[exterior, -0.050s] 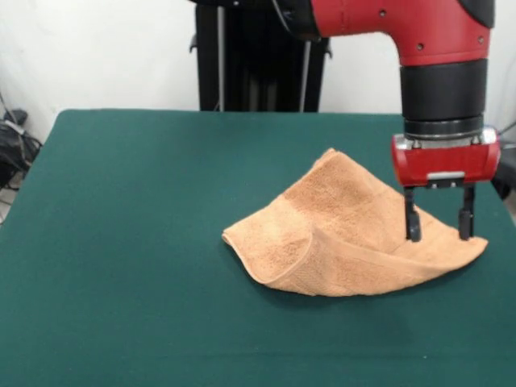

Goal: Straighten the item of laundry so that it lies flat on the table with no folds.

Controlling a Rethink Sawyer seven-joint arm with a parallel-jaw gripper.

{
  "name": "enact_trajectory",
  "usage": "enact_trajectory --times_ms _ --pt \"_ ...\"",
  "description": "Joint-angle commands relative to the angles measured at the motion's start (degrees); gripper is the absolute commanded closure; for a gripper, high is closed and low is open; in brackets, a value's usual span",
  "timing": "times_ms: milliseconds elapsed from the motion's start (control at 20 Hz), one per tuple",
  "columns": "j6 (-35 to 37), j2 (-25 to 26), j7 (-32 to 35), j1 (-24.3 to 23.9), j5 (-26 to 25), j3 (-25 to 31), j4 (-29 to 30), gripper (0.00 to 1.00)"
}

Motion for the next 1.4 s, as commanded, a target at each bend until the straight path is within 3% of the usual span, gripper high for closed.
enact_trajectory --times_ms 50,1400 --pt "2.3 -0.4 6.0 -1.8 -2.3 5.9 4.3 0.0" --pt "8.1 -6.3 3.6 -9.0 -2.6 12.3 9.2 0.0"
